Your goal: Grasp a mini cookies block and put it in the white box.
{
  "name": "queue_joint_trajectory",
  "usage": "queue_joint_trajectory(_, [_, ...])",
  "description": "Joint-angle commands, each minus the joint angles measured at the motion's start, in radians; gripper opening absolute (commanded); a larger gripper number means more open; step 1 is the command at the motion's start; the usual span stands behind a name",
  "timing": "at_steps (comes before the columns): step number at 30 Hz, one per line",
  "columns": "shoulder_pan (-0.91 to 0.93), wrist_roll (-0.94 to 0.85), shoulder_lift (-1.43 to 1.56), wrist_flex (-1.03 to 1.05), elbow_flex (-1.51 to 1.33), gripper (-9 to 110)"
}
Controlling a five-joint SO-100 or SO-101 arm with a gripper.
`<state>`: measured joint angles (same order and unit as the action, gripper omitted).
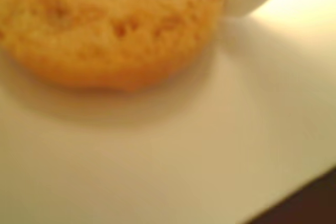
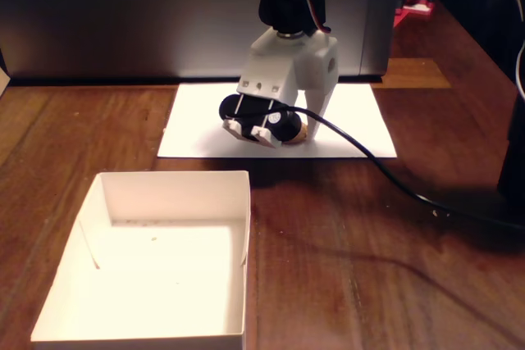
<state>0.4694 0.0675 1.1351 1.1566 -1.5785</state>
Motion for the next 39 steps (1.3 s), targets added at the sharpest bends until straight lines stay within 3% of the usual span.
queue_joint_trajectory(1, [0.015, 0.011, 0.023, -0.005, 0.091, 29])
queue_joint_trajectory(39, [0.003, -0.012, 0.029, -0.035, 0.086, 30])
